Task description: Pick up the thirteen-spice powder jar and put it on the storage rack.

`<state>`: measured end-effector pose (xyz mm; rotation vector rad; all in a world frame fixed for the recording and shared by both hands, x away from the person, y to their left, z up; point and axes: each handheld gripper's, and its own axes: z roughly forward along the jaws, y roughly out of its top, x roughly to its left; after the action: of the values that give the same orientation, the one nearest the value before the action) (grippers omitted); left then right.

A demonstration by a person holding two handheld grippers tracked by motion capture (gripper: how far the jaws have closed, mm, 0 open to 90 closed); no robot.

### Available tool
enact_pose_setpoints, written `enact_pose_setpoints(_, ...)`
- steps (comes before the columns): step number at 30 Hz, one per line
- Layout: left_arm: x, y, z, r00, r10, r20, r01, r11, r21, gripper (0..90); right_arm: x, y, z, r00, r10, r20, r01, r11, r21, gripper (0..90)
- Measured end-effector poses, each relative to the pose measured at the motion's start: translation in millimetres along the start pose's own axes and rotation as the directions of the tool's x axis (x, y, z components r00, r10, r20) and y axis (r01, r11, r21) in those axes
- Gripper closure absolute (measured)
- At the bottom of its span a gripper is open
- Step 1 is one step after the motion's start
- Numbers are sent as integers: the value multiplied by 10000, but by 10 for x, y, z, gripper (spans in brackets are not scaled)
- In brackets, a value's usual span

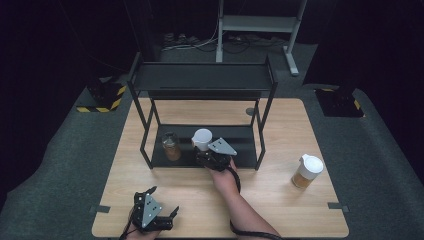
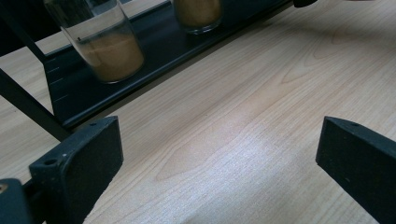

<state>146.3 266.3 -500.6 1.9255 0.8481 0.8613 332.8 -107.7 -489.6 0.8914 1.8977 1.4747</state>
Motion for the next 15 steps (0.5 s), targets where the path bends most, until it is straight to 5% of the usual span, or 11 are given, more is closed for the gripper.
enact_pose_setpoints(15,2,0,0,10000,9,12,-9,10000,2,10,-14,-29,1,9998,-182,-52,181,9998,-54,298)
